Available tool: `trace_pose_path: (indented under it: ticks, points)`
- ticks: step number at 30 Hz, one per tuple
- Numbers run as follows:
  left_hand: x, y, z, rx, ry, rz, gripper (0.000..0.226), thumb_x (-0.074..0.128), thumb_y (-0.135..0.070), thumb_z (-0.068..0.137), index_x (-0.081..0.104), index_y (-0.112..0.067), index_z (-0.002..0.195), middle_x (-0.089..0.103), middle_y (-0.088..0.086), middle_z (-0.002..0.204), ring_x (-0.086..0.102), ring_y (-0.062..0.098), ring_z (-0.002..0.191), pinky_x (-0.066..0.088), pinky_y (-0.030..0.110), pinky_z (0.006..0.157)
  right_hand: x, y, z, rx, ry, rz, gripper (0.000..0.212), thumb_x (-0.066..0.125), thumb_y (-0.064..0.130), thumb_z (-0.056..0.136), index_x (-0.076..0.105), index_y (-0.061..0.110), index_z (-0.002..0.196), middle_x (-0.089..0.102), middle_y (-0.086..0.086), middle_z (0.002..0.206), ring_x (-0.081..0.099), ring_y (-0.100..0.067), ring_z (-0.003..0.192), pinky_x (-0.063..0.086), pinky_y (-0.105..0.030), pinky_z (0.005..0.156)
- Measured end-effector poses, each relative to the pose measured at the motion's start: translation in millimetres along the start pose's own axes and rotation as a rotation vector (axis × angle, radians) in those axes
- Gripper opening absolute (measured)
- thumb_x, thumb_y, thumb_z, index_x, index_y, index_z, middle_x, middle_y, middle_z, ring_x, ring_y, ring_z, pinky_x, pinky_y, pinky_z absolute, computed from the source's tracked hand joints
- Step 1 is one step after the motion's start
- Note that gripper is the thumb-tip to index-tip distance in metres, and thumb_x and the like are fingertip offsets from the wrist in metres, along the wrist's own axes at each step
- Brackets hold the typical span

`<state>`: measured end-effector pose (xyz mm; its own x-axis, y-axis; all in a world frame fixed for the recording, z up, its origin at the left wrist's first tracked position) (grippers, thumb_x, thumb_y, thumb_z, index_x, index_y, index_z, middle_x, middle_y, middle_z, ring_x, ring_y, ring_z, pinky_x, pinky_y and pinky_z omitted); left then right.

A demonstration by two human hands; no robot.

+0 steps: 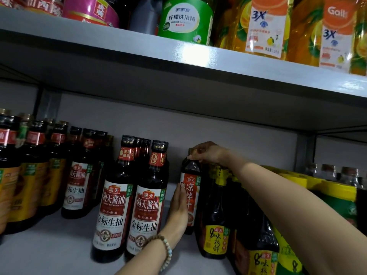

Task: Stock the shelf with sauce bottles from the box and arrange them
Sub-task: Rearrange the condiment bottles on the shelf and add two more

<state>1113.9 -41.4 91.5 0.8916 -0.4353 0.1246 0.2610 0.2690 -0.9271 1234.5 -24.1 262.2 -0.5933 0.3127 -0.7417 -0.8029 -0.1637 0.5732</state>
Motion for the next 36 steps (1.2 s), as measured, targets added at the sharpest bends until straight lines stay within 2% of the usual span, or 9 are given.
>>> trace_pose_path:
  ticks: [4, 7, 10, 13, 18, 22, 26, 33, 36]
  points:
    - [0, 3, -2, 0.059, 0.003, 0.038, 0.062, 0.029, -0.068, 0.082, 0.02, -0.048, 0.14, 0.04, -0.009, 0.144, 0.046, 0.012, 0.125, 0.042, 0.038, 0.103, 2, 1, 1, 0.007, -0.008, -0.042, 0.025, 0.077, 0.025, 0.078, 0.062, 0.013, 0.095, 0.065, -0.008, 0.095, 0.061, -0.02, 0.083, 0.051, -0.034, 0.081]
    - [-1, 13, 3, 0.073, 0.023, 0.047, 0.074, 0.038, -0.084, 0.068, 0.023, -0.055, 0.135, 0.041, -0.01, 0.143, 0.049, 0.012, 0.122, 0.046, 0.041, 0.1, -1, 1, -1, 0.011, 0.017, -0.132, 0.03, 0.077, 0.032, 0.077, 0.063, 0.013, 0.097, 0.066, -0.009, 0.1, 0.062, -0.02, 0.087, 0.05, -0.033, 0.084]
    - [-1, 8, -3, 0.093, 0.042, 0.085, 0.058, 0.037, -0.067, 0.085, 0.017, -0.054, 0.138, 0.033, -0.018, 0.143, 0.041, 0.006, 0.126, 0.038, 0.032, 0.104, -5, 0, -4, 0.047, 0.04, -0.242, 0.051, 0.082, 0.037, 0.069, 0.059, 0.019, 0.111, 0.062, -0.003, 0.116, 0.058, -0.021, 0.107, 0.046, -0.032, 0.095]
    - [-1, 9, -3, 0.073, 0.016, 0.125, 0.054, 0.03, -0.048, 0.096, 0.01, -0.042, 0.146, 0.029, -0.015, 0.138, 0.035, 0.009, 0.129, 0.031, 0.022, 0.095, -8, 0, -7, 0.086, 0.095, -0.309, 0.072, 0.084, 0.029, 0.069, 0.047, 0.019, 0.13, 0.062, -0.004, 0.124, 0.056, -0.021, 0.115, 0.043, -0.03, 0.098]
    - [-1, 15, 3, 0.067, -0.008, 0.122, 0.052, 0.028, -0.049, 0.096, 0.01, -0.045, 0.145, 0.024, -0.017, 0.143, 0.034, 0.015, 0.134, 0.035, 0.026, 0.099, -8, -2, -10, 0.099, 0.129, -0.315, 0.075, 0.083, 0.024, 0.07, 0.04, 0.022, 0.132, 0.062, -0.006, 0.124, 0.056, -0.02, 0.109, 0.043, -0.031, 0.093]
    - [-1, 19, 7, 0.048, -0.022, 0.169, 0.054, 0.023, -0.056, 0.093, 0.007, -0.048, 0.144, 0.016, -0.008, 0.155, 0.03, 0.018, 0.138, 0.032, 0.041, 0.111, -8, 3, -9, 0.102, 0.12, -0.366, 0.074, 0.084, 0.024, 0.069, 0.042, 0.021, 0.13, 0.06, -0.004, 0.127, 0.054, -0.02, 0.111, 0.042, -0.03, 0.089]
    - [2, 17, 5, 0.04, -0.017, 0.219, 0.054, 0.02, -0.052, 0.095, 0.005, -0.044, 0.146, 0.011, -0.006, 0.157, 0.025, 0.019, 0.14, 0.028, 0.034, 0.108, -8, 5, -9, 0.104, 0.105, -0.412, 0.073, 0.084, 0.024, 0.069, 0.043, 0.02, 0.13, 0.056, -0.005, 0.131, 0.053, -0.022, 0.113, 0.042, -0.029, 0.084]
    - [1, 22, 11, 0.047, -0.025, 0.227, 0.057, 0.022, -0.057, 0.092, 0.005, -0.046, 0.145, 0.013, -0.008, 0.156, 0.024, 0.019, 0.141, 0.027, 0.041, 0.113, -9, 6, -11, 0.11, 0.102, -0.427, 0.072, 0.083, 0.023, 0.071, 0.043, 0.019, 0.131, 0.056, -0.005, 0.131, 0.052, -0.019, 0.107, 0.041, -0.028, 0.082]
    - [1, 24, 12, 0.056, -0.012, 0.196, 0.063, 0.025, -0.068, 0.081, 0.006, -0.054, 0.14, 0.017, -0.01, 0.155, 0.028, 0.019, 0.139, 0.029, 0.044, 0.113, -9, 6, -12, 0.119, 0.116, -0.418, 0.075, 0.081, 0.023, 0.073, 0.039, 0.019, 0.134, 0.057, -0.006, 0.131, 0.053, -0.021, 0.112, 0.039, -0.027, 0.084]
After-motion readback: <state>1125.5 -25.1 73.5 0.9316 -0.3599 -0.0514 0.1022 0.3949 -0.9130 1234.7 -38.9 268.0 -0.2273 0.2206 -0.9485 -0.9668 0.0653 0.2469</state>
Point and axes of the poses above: each hand's wrist, its own z-axis towards the middle knuckle, its own x-axis out of the palm, y = z × x, the point moved 1 cm from there along z, towards the middle knuckle
